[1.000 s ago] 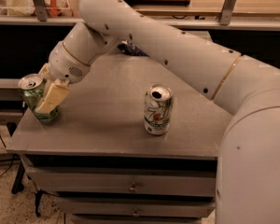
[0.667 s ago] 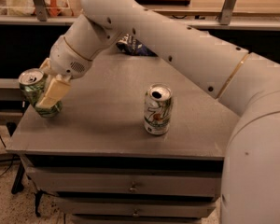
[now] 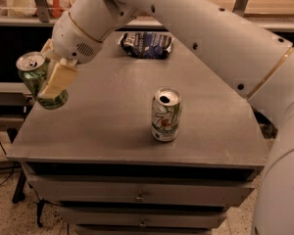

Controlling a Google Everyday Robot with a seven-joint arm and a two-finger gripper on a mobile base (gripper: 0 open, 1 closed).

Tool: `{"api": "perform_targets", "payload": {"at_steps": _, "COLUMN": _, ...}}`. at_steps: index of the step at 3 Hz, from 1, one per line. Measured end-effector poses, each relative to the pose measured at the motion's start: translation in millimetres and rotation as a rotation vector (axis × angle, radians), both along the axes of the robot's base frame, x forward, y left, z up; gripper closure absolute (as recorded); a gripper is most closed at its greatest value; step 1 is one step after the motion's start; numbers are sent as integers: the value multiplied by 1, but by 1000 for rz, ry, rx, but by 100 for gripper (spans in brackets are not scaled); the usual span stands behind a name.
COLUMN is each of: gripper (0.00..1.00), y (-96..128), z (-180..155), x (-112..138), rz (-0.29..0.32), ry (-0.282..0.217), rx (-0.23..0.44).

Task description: Pick green can

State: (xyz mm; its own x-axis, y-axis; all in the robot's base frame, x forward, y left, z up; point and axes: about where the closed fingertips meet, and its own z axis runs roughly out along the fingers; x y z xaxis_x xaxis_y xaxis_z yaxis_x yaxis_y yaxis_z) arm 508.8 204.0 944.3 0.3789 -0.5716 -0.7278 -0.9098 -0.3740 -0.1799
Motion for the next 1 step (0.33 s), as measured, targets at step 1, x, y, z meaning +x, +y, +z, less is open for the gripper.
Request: {"api": "perform_targets", "payload": {"at_steps": 1, "gripper": 100, "y": -4, "z": 11, "x": -1, "rz": 9, "ry": 1, "rx": 9}}
